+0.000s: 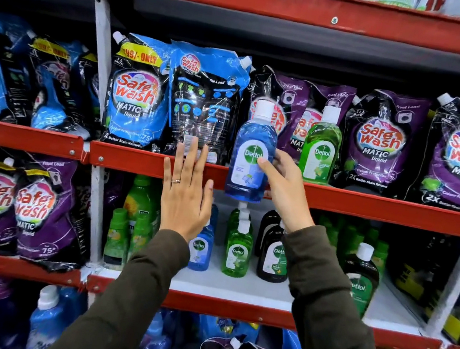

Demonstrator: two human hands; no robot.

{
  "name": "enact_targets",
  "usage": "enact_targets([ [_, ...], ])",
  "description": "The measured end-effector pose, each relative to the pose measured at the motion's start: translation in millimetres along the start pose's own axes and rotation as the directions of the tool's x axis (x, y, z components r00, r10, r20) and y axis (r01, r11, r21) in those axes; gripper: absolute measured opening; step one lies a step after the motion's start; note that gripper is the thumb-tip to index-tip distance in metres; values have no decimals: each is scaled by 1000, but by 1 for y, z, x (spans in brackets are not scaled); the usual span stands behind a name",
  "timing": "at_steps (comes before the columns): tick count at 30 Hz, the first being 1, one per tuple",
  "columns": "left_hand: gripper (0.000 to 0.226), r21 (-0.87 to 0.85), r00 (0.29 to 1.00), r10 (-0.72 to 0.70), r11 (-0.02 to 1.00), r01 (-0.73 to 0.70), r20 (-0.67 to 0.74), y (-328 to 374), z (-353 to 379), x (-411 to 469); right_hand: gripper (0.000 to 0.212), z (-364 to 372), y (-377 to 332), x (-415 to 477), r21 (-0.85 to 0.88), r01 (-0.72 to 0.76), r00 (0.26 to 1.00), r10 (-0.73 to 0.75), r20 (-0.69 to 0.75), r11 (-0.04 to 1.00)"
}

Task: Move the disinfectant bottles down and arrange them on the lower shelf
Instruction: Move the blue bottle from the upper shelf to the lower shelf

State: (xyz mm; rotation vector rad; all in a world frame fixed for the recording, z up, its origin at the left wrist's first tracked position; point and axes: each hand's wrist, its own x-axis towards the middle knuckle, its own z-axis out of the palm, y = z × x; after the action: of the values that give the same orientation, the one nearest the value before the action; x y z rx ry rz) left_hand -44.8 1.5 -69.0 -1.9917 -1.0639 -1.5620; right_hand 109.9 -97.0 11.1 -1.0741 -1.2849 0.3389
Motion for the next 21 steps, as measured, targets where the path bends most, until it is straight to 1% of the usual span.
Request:
enact_targets([
  [2,64,-21,1000,-17,1000,17,11,-5,-2,-16,61,6,12,-14,-3,-12,1000,12,0,1000],
  [3,64,-29,999,-25,999,25,22,-8,-3,-26,64,8,20,-21,2,-22,1000,22,5,1000],
  [4,64,-41,999,-33,999,35,34,-12,-3,-36,60,10,28,-27,11,-30,999,30,14,999],
  [7,63,-69,994,-63,995,69,83,-26,0,-70,37,18,55,-48,3,-63,997,62,46,998],
  [9,62,-61,987,-86,994,95,135,-36,5,-96,35,23,73,-63,-21,-79,995,80,59,997],
  [11,62,-66,971,-105,990,122,215,-46,11,-121,35,30,95,-76,-33,-110,990,113,84,993],
  [13,63,-65,947,-108,989,134,302,-55,18,-145,33,38,116,-86,-65,-137,983,143,111,989],
  [16,65,-18,901,-110,991,129,419,-68,32,-175,30,50,144,-94,-107,-175,976,187,113,979],
  [19,72,39,837,-135,990,135,530,-75,45,-194,27,62,164,-97,-134,-226,961,243,128,965],
  [21,77,72,789,-163,986,150,592,-78,52,-204,29,70,175,-98,-152,-260,953,279,118,954],
])
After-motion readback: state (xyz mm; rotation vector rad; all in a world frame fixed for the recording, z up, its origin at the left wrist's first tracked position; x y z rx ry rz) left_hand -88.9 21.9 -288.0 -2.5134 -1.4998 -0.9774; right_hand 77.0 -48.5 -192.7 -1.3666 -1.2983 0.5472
